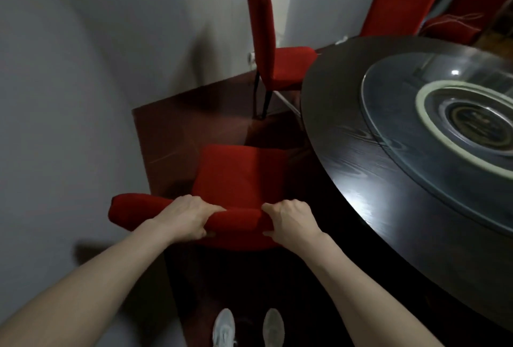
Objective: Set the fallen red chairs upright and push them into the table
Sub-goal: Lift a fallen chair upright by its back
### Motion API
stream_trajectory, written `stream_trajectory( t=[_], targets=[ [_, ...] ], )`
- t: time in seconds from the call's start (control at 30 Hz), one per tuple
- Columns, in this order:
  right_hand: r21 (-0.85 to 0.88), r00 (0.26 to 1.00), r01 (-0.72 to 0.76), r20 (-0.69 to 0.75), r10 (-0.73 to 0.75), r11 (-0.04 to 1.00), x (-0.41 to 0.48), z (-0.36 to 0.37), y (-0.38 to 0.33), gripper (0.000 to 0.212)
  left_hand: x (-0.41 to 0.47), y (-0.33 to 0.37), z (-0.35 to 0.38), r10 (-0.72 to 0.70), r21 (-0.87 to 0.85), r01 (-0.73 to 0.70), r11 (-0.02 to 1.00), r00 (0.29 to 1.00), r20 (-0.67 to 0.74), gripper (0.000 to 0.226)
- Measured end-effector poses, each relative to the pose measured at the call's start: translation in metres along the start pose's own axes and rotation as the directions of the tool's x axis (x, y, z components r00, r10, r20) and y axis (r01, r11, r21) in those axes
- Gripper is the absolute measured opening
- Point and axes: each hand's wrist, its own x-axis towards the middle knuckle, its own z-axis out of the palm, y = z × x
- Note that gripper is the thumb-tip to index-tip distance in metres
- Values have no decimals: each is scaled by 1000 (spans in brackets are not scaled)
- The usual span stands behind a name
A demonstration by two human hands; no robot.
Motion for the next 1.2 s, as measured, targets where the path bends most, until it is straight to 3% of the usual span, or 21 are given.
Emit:
stream_trajectory(
  t=[0.17,0.43,0.9,1.2],
  targets=[
    [-3,1000,-3,-5,3,1000,-18,6,-13,35,-16,1,7,52,0,-52,999,999,-2,80],
    [3,999,-7,-51,8,1000,-57,23,-36,35,-46,11,17,122,12,-122,992,992,29,80],
    [28,986,-143,-85,145,989,-85,25,-8,36,-8,39,-1,334,142,-332,933,943,6,66],
    [3,988,-154,-28,155,988,-79,20,-8,40,1,34,-15,366,116,-380,917,922,126,61]
  ],
)
